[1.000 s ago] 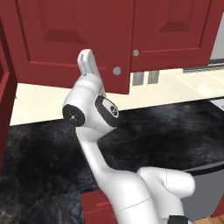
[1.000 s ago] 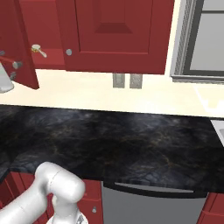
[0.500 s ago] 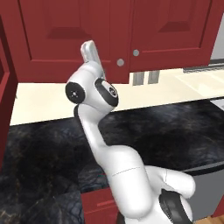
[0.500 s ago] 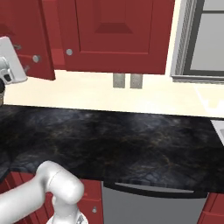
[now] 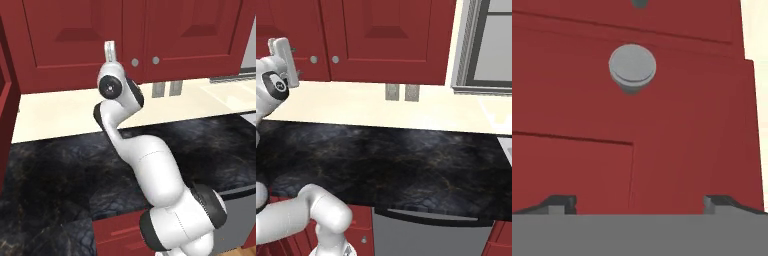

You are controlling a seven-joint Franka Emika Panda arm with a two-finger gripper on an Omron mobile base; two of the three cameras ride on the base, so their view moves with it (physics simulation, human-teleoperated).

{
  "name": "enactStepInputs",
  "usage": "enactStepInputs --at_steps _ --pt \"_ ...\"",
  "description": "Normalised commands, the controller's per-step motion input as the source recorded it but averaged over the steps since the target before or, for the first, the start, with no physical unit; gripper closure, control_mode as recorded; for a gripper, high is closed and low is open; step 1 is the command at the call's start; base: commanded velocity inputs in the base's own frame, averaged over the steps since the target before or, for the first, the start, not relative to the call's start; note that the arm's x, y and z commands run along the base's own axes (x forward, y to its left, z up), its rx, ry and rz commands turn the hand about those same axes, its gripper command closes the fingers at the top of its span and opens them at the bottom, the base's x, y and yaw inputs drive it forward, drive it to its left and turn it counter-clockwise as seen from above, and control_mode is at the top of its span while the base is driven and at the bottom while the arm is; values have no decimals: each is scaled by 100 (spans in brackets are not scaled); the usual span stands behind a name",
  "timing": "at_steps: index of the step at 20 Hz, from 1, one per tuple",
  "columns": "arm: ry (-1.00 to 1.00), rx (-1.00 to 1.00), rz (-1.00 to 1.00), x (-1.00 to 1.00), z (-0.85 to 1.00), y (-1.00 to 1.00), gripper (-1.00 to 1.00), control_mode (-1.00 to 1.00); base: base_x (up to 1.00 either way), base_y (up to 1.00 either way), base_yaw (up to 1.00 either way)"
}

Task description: Pick the mug and place it in the sink. Pick the bowl and place it in the open cabinet and then close the cabinet.

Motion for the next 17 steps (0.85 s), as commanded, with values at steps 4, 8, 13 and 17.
enactStepInputs --at_steps 4,8,13,17 --pt "6 16 18 100 -29 -8 -100 -100 0 0 0" --pt "6 13 19 100 -31 -3 -100 -100 0 0 0" --pt "2 14 13 72 -29 -3 -100 -100 0 0 0" --pt "0 13 8 23 -33 -24 -100 -100 0 0 0"
